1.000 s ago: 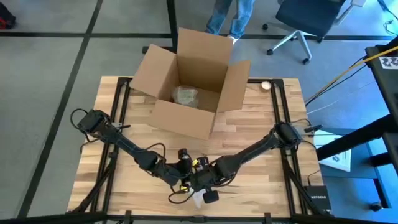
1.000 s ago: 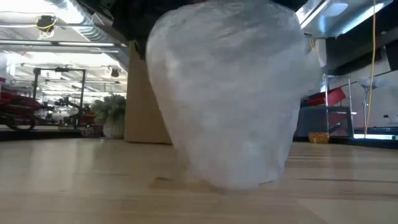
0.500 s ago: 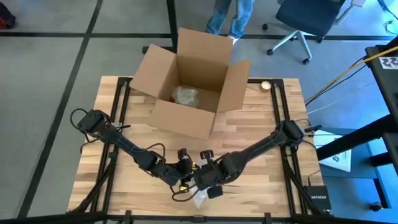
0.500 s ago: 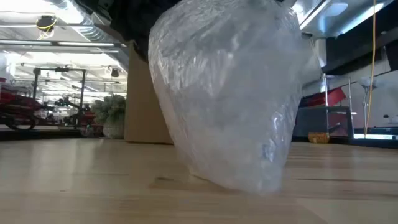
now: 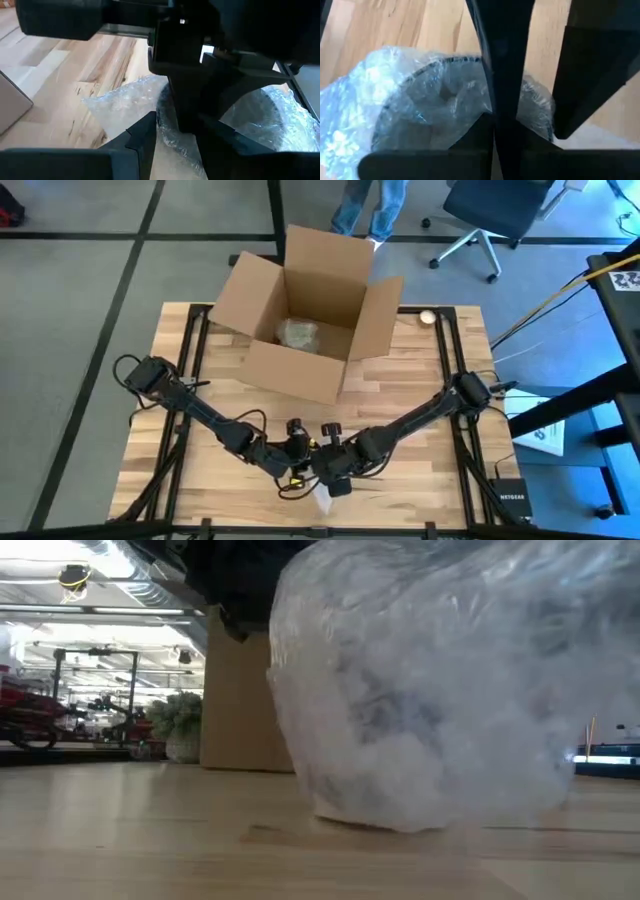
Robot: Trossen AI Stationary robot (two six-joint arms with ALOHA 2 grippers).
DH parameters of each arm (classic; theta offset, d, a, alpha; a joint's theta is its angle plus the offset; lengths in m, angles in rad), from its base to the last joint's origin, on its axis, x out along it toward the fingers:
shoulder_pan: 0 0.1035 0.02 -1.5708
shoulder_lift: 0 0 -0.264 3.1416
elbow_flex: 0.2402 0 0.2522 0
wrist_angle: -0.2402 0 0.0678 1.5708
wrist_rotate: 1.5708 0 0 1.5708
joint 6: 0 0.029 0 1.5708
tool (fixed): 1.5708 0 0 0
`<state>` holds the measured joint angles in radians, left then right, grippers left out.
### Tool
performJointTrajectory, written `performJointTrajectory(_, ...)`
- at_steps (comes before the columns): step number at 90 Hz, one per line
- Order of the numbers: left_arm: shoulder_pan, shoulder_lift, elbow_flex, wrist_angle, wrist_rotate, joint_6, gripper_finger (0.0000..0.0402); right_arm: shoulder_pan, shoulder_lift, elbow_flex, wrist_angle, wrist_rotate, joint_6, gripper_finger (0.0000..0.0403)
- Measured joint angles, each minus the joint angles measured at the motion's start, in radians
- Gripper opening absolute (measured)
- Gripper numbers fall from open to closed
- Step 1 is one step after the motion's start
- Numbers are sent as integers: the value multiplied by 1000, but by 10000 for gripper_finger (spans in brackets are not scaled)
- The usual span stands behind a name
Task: Wrap mug
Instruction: Wrap the blue mug with bubble wrap
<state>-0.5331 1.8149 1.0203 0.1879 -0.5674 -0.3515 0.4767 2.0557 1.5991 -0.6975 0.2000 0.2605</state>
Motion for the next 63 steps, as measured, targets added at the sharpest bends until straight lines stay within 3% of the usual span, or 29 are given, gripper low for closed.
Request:
performJointTrajectory(21, -2, 0, -2, -9, -2, 8, 115, 1, -18, 156, -181, -27, -14, 1)
performJointTrajectory(39, -2, 0, -2, -8, -2, 7, 115, -1, -34, 297, -416, 66, -22, 1)
performJointTrajectory(55, -4, 0, -2, -9, -2, 11, 115, -43, -34, 277, -587, 170, 18, 1)
performJointTrajectory(63, -4, 0, -2, -8, -2, 11, 115, -68, -33, 206, -575, 195, 40, 1)
